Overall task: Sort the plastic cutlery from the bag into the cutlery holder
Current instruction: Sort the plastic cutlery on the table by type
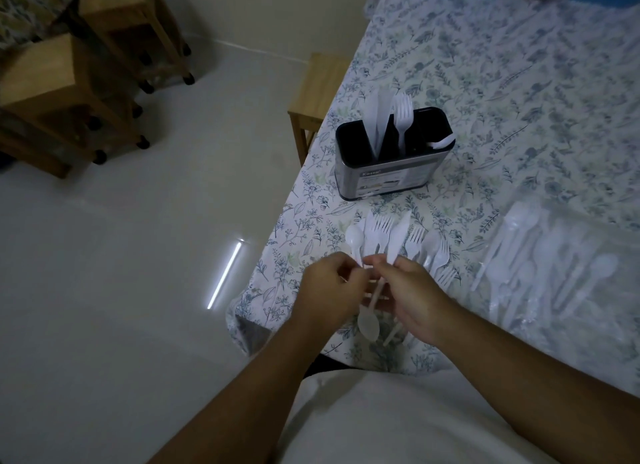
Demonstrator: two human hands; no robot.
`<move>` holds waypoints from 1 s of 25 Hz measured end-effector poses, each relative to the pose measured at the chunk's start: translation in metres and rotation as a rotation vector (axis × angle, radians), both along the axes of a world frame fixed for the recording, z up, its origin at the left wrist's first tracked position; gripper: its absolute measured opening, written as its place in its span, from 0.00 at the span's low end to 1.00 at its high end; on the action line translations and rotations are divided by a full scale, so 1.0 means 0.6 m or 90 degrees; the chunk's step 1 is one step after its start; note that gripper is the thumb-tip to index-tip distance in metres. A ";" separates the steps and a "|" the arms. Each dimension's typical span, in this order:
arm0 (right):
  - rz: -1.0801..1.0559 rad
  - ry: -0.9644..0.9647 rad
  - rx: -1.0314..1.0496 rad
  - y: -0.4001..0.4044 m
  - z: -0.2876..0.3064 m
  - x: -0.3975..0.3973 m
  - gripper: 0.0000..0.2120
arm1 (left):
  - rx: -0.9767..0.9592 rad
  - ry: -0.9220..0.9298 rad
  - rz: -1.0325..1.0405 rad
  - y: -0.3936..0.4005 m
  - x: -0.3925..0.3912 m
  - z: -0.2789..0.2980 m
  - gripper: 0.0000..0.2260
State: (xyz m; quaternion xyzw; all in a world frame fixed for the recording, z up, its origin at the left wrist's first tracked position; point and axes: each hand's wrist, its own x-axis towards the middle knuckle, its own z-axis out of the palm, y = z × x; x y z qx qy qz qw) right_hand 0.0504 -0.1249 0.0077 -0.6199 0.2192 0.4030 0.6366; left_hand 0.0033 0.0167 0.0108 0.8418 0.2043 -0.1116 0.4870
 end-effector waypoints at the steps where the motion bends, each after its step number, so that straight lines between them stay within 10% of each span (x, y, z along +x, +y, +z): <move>1: -0.022 0.001 -0.024 -0.007 -0.005 -0.001 0.10 | 0.036 0.026 0.033 0.003 0.003 -0.012 0.04; 7: 0.009 -0.012 -0.110 -0.042 -0.015 -0.018 0.10 | 0.147 0.110 0.023 0.002 0.032 -0.060 0.17; 17: -0.019 0.013 -0.058 -0.053 -0.014 -0.017 0.09 | 0.266 -0.001 0.020 0.044 0.040 -0.056 0.09; 25: -0.053 0.023 -0.012 -0.052 -0.019 -0.013 0.09 | 0.207 0.148 -0.010 -0.008 0.040 -0.069 0.14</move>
